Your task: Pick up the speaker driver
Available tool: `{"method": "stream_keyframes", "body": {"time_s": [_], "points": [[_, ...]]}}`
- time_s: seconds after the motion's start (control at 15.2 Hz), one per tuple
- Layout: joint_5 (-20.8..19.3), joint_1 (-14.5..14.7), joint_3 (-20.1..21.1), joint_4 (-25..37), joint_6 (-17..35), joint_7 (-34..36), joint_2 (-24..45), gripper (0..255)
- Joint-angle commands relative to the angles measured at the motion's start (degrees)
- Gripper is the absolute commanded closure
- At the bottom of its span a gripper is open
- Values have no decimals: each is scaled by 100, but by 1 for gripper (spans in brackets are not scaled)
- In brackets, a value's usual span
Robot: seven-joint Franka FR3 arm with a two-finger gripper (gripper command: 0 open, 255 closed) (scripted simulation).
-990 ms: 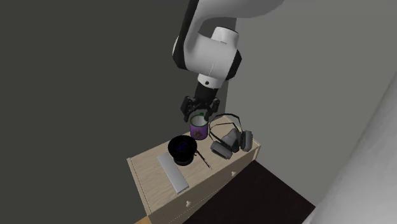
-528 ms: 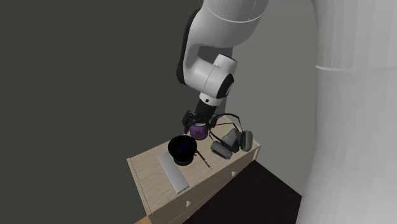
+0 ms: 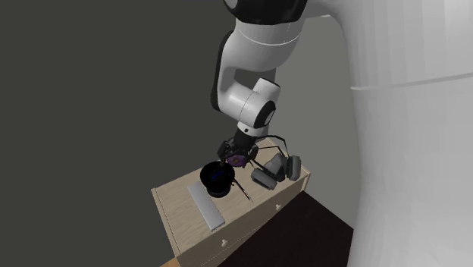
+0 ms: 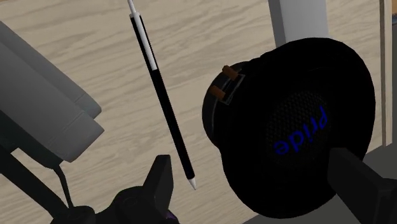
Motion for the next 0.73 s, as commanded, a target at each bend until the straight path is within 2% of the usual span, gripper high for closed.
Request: {"method": "stream_keyframes", "body": {"time_s": [0.0, 0.66], "points": [[30, -8, 18, 18, 19, -23, 40, 255], [-32, 11, -19, -18, -21, 28, -47, 255]]}}
